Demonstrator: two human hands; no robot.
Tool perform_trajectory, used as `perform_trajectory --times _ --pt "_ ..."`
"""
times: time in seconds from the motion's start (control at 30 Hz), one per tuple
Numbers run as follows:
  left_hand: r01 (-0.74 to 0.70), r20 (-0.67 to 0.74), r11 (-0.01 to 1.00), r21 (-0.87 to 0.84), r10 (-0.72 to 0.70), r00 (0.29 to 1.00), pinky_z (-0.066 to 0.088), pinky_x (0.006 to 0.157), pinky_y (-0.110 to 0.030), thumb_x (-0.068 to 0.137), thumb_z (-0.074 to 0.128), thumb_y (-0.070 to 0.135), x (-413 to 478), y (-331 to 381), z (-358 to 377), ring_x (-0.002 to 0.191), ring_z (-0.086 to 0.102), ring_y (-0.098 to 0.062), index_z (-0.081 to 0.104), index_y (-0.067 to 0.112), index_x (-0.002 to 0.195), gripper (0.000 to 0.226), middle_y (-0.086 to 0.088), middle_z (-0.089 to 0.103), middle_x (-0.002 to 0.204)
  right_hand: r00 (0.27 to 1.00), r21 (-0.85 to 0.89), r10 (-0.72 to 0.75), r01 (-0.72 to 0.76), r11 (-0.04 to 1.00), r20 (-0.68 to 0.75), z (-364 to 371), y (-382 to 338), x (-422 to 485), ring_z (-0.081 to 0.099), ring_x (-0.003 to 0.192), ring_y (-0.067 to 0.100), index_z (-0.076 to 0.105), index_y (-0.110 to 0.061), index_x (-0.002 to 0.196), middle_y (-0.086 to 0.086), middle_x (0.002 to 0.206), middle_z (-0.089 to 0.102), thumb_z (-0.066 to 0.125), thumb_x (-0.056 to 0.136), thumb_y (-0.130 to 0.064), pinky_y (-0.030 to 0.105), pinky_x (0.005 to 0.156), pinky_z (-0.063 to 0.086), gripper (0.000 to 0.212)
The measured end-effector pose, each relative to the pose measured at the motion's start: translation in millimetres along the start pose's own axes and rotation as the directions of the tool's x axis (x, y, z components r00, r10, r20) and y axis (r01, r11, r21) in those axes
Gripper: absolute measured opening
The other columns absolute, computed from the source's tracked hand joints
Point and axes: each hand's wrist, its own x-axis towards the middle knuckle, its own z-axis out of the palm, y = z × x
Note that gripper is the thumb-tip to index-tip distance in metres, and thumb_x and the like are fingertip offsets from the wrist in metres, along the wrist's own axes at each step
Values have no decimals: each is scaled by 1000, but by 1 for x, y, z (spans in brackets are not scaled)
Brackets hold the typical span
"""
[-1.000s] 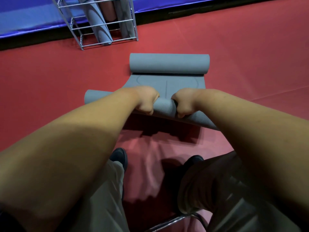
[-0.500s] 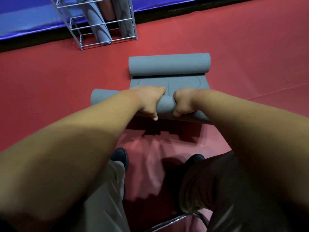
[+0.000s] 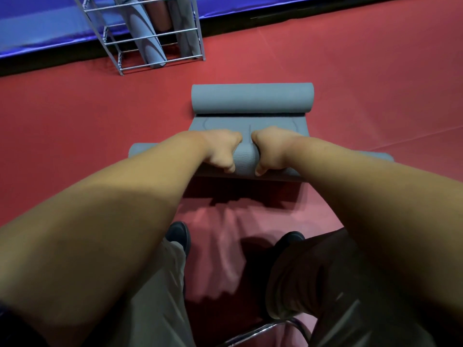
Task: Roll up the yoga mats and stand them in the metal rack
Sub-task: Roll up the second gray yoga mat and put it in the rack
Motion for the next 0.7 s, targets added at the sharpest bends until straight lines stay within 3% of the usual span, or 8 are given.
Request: perform_trajectory --times 0.1,0.2,0.3,0.47,0.53,0.6,0.7 --pt "-17 -68 998 67 22 997 53 83 -40 74 91 39 0 1 2 106 64 -35 44 18 116 66 -14 65 124 999 19 14 -15 1000 40 -2 4 2 66 103 34 62 -20 105 11 118 71 95 73 -42 33 78 46 51" --pt "-6 -166 980 197 39 985 49 84 -42 64 97 56 3 5 4 120 63 -35 45 20 119 83 -8 64 129 997 49 28 -31 998 68 -4 7 3 62 99 32 69 -15 116 11 118 71 92 75 -46 33 79 46 57" --pt "15 -186 991 133 10 983 45 79 -37 73 95 45 6 8 5 121 64 -35 49 18 122 72 -10 65 130 996 60 44 -48 997 77 -5 8 4 62 99 33 68 -13 119 13 120 71 92 75 -49 35 83 50 62" --pt "54 -89 999 -9 -54 995 42 77 -32 81 91 35 10 1 2 111 64 -38 48 18 106 53 -17 66 126 998 -31 70 -70 997 -10 2 8 -2 57 127 41 48 -10 135 16 139 57 98 66 -53 45 98 48 95" --pt "71 -69 997 -39 -73 995 42 76 -32 78 92 38 10 -3 -1 100 62 -35 50 16 103 54 -17 67 119 996 -42 72 -74 996 -55 1 8 -3 58 128 41 47 -12 130 16 139 57 99 68 -45 44 94 48 88" --pt "74 -77 996 -40 -77 994 41 75 -32 76 94 41 8 -5 -3 94 58 -33 51 16 103 57 -15 66 113 995 -3 72 -73 997 -69 -2 9 -2 65 117 39 50 -16 114 14 130 65 99 69 -39 39 83 47 71" --pt "36 -156 999 9 -34 987 46 80 -35 76 94 45 8 -5 -4 111 64 -38 57 14 113 61 -15 67 122 994 36 101 -100 994 -41 -8 12 -2 66 94 35 58 -19 98 9 104 67 97 72 -42 36 75 51 53"
